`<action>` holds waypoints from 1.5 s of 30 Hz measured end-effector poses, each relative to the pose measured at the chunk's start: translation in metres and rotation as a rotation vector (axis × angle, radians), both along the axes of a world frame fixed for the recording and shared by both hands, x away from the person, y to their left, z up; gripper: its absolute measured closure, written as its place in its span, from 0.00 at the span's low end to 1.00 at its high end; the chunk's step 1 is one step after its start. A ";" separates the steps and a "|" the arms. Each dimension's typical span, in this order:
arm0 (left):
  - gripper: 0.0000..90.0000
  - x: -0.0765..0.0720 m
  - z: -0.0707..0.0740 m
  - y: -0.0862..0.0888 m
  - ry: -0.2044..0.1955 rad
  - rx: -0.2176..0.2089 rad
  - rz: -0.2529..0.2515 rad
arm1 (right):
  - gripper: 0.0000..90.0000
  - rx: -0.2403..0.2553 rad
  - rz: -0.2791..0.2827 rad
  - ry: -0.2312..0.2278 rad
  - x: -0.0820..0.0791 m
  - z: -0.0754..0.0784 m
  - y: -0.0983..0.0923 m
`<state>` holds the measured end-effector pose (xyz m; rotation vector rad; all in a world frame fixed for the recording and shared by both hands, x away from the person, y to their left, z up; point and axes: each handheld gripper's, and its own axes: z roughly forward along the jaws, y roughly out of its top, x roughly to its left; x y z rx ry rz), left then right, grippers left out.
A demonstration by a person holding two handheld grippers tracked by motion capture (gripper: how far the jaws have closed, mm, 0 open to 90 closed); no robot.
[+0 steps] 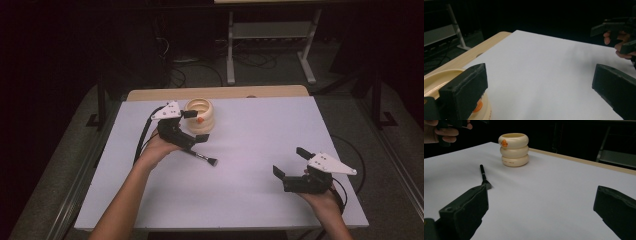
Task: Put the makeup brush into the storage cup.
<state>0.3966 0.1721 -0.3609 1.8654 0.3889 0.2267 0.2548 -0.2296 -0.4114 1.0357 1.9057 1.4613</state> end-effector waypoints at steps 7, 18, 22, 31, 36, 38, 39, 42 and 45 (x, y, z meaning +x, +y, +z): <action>0.00 0.000 0.001 -0.001 0.007 0.036 -0.002 | 0.00 0.001 -0.006 -0.001 -0.001 0.000 -0.002; 0.00 0.001 -0.002 -0.002 0.035 0.087 -0.001 | 0.00 -0.004 -0.005 0.000 -0.002 0.000 -0.002; 0.00 0.002 -0.004 -0.002 0.049 0.102 0.007 | 0.00 -0.005 -0.005 -0.002 -0.002 0.000 -0.003; 0.07 0.005 -0.004 -0.001 0.056 0.147 0.000 | 0.00 -0.005 -0.008 -0.001 -0.003 0.000 -0.002; 0.08 0.006 -0.006 -0.003 0.070 0.187 -0.006 | 0.00 -0.009 -0.004 0.002 -0.003 0.000 -0.001; 0.08 0.007 -0.008 -0.004 0.066 0.218 -0.013 | 0.00 -0.011 -0.001 0.002 -0.003 0.000 0.000; 0.08 0.007 -0.008 -0.005 0.065 0.232 -0.016 | 0.00 -0.012 -0.001 0.003 -0.003 0.000 0.000; 0.14 0.008 -0.010 -0.006 0.066 0.251 -0.023 | 0.00 -0.013 -0.001 0.003 -0.003 0.000 0.001; 0.15 0.008 -0.011 -0.007 0.067 0.270 -0.025 | 0.00 -0.010 -0.004 0.005 -0.003 0.000 0.000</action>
